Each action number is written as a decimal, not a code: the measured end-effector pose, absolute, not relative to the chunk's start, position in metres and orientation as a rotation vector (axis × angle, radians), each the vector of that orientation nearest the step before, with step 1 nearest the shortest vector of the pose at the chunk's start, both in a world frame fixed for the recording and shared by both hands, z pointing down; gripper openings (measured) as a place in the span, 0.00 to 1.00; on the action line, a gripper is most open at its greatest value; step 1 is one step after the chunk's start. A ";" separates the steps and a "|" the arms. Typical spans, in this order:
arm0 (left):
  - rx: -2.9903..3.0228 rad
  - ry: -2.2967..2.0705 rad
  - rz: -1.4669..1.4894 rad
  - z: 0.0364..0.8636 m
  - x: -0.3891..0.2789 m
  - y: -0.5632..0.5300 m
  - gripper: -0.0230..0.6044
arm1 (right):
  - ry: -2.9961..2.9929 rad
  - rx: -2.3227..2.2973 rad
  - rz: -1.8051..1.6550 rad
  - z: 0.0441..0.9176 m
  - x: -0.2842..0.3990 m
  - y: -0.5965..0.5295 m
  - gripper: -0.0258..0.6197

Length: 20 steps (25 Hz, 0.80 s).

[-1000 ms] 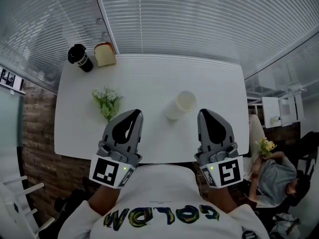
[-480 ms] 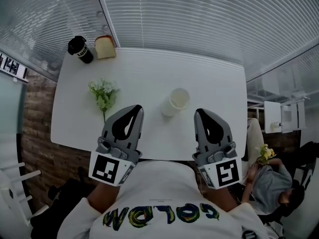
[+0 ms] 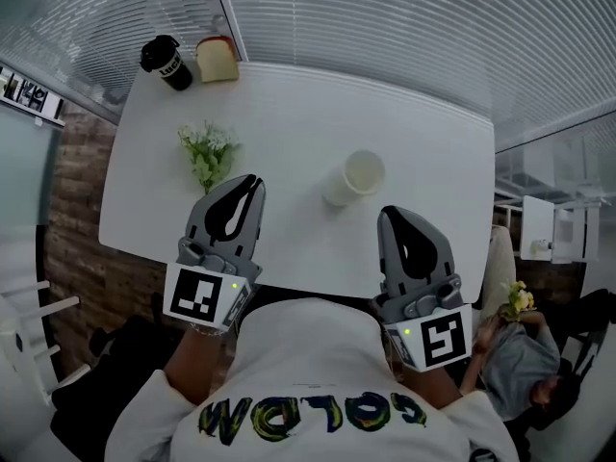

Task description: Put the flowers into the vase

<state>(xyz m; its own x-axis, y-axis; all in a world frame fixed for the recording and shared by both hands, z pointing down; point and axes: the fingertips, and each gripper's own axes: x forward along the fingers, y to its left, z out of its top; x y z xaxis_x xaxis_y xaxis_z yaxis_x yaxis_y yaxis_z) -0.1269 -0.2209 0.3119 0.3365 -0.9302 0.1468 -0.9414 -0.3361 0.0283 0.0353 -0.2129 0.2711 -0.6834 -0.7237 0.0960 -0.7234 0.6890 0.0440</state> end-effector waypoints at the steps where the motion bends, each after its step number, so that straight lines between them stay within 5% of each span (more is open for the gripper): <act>1: 2.463 -1.752 0.171 0.316 -0.133 -0.221 0.11 | -2.795 1.179 0.009 0.275 0.029 -0.211 0.06; 20: 2.097 -1.805 0.539 0.468 -0.266 -0.249 0.40 | -2.815 0.816 0.191 0.372 -0.122 -0.210 0.06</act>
